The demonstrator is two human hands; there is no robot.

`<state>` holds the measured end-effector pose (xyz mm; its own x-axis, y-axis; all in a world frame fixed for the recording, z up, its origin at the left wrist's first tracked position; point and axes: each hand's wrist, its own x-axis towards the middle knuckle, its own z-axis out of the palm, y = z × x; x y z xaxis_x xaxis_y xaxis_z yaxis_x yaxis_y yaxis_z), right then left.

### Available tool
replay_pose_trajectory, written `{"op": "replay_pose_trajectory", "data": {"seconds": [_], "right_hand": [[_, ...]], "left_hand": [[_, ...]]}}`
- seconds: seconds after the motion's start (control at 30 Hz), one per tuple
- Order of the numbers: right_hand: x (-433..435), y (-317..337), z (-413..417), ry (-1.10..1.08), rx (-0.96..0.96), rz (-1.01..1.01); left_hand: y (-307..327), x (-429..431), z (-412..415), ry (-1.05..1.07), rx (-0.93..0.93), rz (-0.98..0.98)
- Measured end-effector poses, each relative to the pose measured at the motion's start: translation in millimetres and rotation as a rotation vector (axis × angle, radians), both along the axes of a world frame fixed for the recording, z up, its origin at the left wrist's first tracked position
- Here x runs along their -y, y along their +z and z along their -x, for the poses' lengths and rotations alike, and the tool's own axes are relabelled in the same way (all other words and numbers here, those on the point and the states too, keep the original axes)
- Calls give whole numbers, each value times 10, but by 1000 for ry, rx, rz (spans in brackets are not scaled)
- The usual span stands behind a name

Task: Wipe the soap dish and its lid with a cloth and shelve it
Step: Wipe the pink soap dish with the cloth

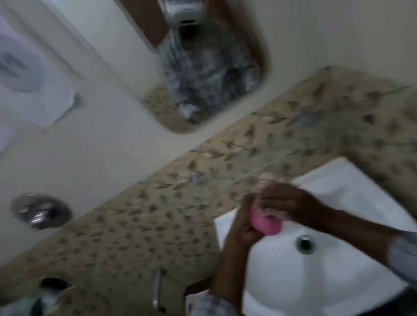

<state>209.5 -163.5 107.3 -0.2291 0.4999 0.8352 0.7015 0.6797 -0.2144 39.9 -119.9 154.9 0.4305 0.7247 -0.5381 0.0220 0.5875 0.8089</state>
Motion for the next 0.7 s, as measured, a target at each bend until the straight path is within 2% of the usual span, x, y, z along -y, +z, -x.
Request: {"op": "replay_pose_trajectory", "data": {"seconds": [0.07, 0.17, 0.2, 0.27, 0.37, 0.43, 0.5, 0.53, 0.63, 0.7], "right_hand": [[-77, 15, 64, -220, -70, 79], [7, 65, 202, -554, -319, 503], [44, 102, 295, -611, -315, 673], [92, 146, 462, -586, -243, 916], [94, 210, 333, -488, -351, 1018], [-11, 237, 177, -517, -507, 980], [-63, 282, 178, -535, -636, 815], [-44, 296, 245, -470, -669, 728], [117, 136, 441, -191, -540, 413], [215, -28, 356, 6, -349, 353]], "left_hand": [[8, -13, -99, 65, 21, 1], [-1, -69, -398, 137, 43, -87], [-8, -85, -449, 148, 67, -90], [-104, -143, -391, 229, 54, -131], [-259, -186, -260, 233, 62, -194], [-305, -242, -221, 191, 83, -185], [-307, -277, -269, 116, 111, -175], [-287, -285, -302, 100, 127, -155], [-221, -381, -327, 117, 136, -41], [-153, -393, -276, 111, 118, 19]]}}
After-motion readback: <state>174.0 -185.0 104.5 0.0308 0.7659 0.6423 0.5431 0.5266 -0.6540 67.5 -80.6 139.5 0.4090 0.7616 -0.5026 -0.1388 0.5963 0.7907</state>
